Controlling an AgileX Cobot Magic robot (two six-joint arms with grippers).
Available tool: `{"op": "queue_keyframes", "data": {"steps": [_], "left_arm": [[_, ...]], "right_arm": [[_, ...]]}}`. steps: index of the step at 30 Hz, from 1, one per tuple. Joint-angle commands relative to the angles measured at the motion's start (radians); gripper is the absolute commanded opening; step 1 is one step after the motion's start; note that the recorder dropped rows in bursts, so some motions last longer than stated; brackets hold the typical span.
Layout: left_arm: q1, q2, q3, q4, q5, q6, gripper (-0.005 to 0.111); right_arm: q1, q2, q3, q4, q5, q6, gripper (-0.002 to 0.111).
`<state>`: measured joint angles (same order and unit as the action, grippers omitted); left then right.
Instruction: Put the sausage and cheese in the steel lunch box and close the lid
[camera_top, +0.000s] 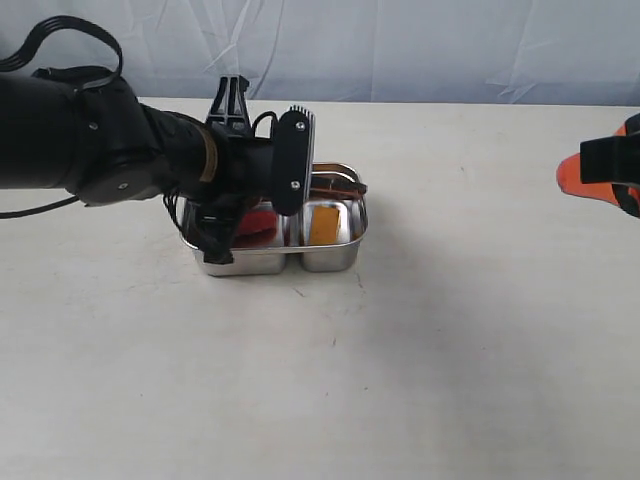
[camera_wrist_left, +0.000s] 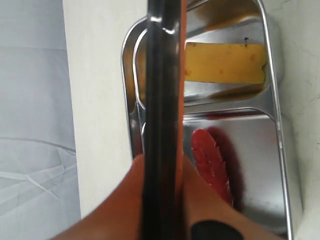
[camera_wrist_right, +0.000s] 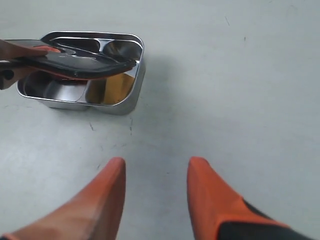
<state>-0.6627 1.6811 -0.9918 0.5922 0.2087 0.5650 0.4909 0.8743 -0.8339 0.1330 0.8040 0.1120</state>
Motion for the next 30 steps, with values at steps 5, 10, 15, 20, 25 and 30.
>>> {"op": "queue_keyframes", "data": {"steps": [5,10,15,20,25,30], "left_arm": [[-0.019,0.051,0.046,-0.041,0.048,-0.007,0.0],[-0.019,0.053,0.079,-0.076,0.045,-0.007,0.0],[-0.019,0.059,0.084,-0.13,0.042,-0.007,0.0],[-0.019,0.086,0.084,-0.176,0.022,-0.007,0.0],[-0.019,0.134,0.084,-0.176,0.031,-0.007,0.0],[-0.019,0.159,0.084,-0.176,0.023,-0.007,0.0]], "right_arm": [[-0.002,-0.005,0.0,-0.019,0.001,-0.004,0.04],[-0.002,-0.005,0.0,-0.038,0.001,-0.004,0.04],[-0.002,-0.005,0.0,-0.038,0.001,-0.004,0.04],[-0.002,-0.005,0.0,-0.038,0.005,-0.004,0.04],[-0.002,-0.005,0.0,-0.038,0.015,-0.004,0.04],[-0.002,-0.005,0.0,-0.034,0.014,-0.004,0.04]]}}
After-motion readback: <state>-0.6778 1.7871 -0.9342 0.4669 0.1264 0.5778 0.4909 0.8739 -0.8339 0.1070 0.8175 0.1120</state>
